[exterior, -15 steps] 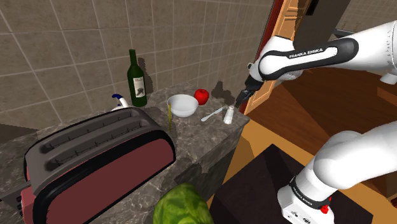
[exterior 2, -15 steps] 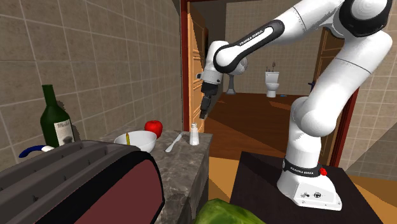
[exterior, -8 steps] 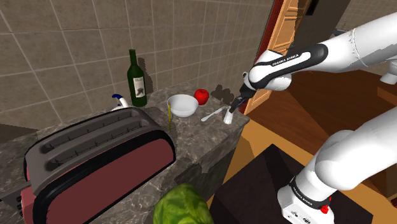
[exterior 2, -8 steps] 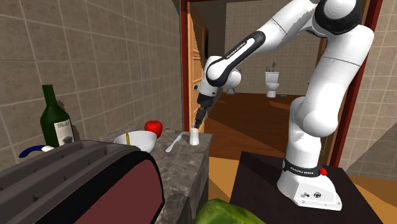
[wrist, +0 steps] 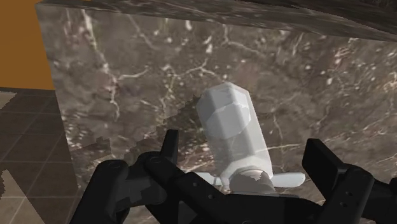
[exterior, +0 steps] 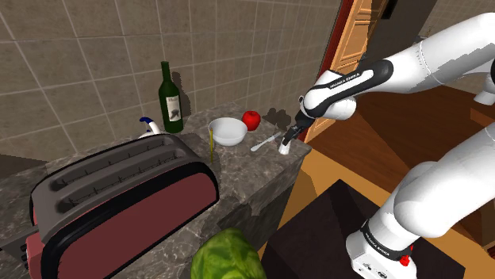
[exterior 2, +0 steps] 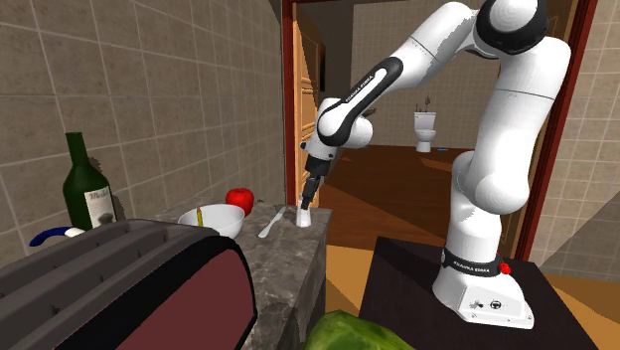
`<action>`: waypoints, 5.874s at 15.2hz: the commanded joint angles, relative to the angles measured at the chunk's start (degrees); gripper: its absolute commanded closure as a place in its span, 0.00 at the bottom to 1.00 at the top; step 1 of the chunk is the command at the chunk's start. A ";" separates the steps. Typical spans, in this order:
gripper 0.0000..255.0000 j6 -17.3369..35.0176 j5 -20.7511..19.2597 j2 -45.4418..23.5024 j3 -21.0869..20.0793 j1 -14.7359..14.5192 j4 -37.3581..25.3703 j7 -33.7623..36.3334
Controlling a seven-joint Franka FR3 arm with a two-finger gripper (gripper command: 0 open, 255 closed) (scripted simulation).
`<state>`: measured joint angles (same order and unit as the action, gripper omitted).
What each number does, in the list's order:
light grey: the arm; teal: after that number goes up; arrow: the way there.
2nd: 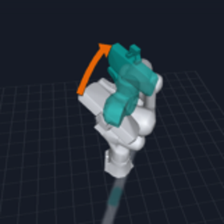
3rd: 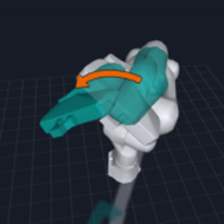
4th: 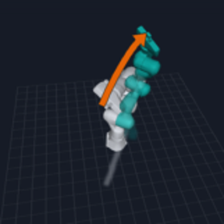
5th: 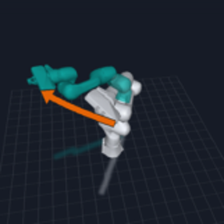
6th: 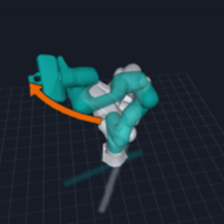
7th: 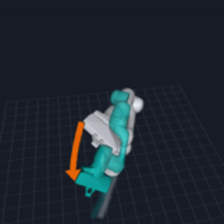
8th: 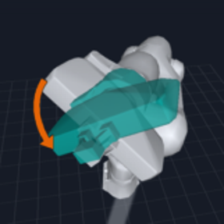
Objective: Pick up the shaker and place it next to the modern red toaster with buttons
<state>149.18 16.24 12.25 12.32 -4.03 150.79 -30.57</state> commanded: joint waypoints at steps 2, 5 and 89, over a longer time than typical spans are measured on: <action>0.00 0.06 0.05 -0.06 0.00 -0.03 -0.02 -0.02; 1.00 0.05 0.04 -0.05 0.00 -0.02 -0.01 -0.02; 1.00 -42.86 -8.65 -0.40 -17.02 -2.97 -46.94 32.00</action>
<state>105.85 7.80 13.27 -3.71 -6.52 105.02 -0.11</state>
